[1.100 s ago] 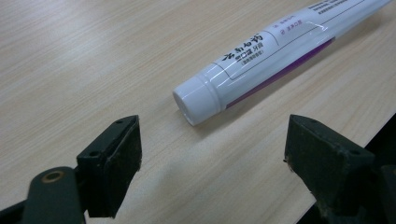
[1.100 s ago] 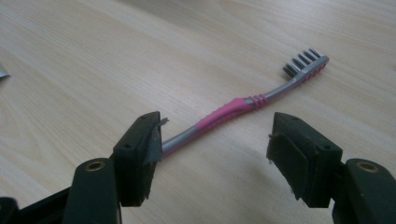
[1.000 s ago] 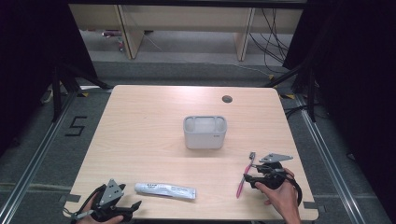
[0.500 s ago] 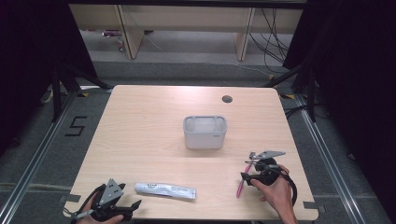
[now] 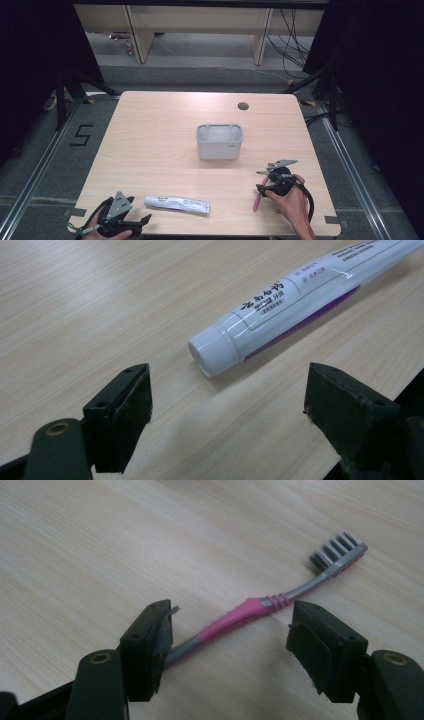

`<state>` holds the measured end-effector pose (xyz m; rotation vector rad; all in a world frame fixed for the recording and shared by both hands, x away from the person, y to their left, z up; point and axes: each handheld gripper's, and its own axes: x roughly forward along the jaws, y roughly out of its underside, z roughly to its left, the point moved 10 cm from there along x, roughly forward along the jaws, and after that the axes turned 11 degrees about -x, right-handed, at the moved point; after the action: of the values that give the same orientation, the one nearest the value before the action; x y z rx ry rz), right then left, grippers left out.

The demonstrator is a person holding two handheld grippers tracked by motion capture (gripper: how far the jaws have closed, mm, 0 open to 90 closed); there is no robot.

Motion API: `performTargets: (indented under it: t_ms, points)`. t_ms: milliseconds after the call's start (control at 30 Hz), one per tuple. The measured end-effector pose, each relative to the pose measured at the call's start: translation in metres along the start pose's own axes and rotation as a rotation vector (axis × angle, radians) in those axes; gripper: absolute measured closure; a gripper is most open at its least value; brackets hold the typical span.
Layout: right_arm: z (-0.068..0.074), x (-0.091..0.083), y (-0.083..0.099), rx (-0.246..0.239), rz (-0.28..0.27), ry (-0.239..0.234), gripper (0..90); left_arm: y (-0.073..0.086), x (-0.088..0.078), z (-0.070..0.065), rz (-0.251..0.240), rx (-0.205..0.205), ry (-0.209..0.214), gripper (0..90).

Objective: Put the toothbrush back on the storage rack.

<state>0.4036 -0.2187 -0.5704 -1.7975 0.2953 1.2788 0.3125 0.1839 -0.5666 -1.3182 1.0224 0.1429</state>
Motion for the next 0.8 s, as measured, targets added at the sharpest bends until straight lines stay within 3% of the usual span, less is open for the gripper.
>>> performTargets:
  t_ms: [333,400,500,567,600,800]
  points:
    - [0.004,0.000,0.004,-0.033,0.034,-0.020,45.8,0.000,0.000,0.000,-0.001,-0.005,0.000,18.9]
    - [-0.001,-0.001,0.005,-0.071,0.036,-0.014,48.2,0.000,0.000,0.000,0.000,0.000,0.002,18.9]
    - [0.000,-0.003,0.008,-0.044,0.054,-0.021,50.7,0.000,0.000,0.000,-0.001,-0.004,0.002,18.9]
    - [0.000,-0.004,0.010,-0.057,0.060,-0.027,52.9,0.000,0.001,0.000,-0.003,-0.001,0.003,18.9]
    - [-0.001,-0.005,0.010,-0.062,0.065,-0.029,53.5,0.002,-0.001,0.003,0.030,0.026,-0.006,18.9]
    - [-0.001,-0.004,0.015,-0.068,0.092,-0.051,55.9,0.003,-0.001,0.003,0.031,0.025,-0.007,19.0]
